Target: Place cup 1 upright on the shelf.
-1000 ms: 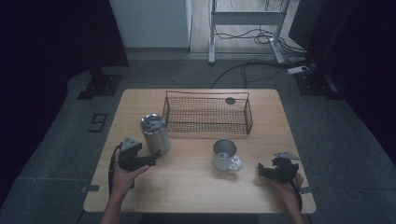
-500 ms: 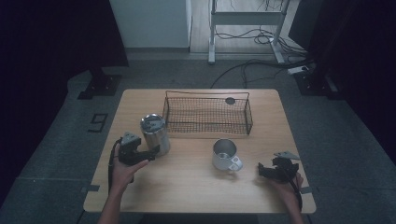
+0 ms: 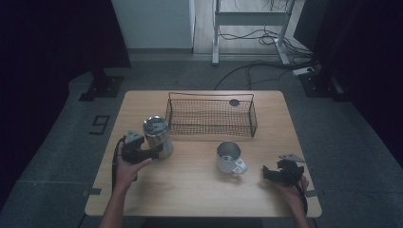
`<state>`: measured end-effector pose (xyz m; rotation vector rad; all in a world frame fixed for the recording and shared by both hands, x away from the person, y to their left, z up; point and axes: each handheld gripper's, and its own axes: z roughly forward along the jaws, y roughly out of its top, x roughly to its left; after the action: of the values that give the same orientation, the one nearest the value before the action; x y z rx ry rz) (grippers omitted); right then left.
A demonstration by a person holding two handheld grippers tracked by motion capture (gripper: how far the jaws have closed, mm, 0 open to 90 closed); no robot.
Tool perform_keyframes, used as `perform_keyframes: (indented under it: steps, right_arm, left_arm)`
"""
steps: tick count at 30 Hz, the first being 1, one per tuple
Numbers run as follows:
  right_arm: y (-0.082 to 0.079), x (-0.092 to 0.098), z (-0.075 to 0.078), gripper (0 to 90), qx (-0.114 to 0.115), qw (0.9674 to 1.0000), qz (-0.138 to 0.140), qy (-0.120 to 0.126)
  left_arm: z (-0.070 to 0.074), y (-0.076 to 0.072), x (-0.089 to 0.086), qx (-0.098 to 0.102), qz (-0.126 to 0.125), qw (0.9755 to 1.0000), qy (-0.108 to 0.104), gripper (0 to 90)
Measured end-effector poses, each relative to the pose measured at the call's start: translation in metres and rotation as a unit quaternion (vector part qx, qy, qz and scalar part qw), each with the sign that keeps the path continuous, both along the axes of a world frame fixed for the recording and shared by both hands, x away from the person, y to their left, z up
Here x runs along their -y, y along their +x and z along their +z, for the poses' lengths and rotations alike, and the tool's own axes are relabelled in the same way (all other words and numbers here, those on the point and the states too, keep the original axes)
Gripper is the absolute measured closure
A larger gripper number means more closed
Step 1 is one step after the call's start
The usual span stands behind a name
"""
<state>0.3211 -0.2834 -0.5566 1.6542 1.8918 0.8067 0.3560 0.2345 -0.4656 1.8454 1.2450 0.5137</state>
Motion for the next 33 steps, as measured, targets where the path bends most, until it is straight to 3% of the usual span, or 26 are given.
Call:
perform_keyframes:
  steps: [23, 33]
  right_arm:
    - [0.000, 0.000, 0.000, 0.0, 0.000, 1.0000, -0.005, 0.000]
    - [0.000, 0.001, 0.000, 0.0, 0.001, 0.9999, -0.011, 0.000]
  left_arm:
    - [-0.003, 0.019, 0.004, 0.004, -0.009, 0.9999, 0.002, 6.6]
    - [-0.009, 0.029, 0.009, 0.032, -0.015, 0.9994, 0.003, 2.7]
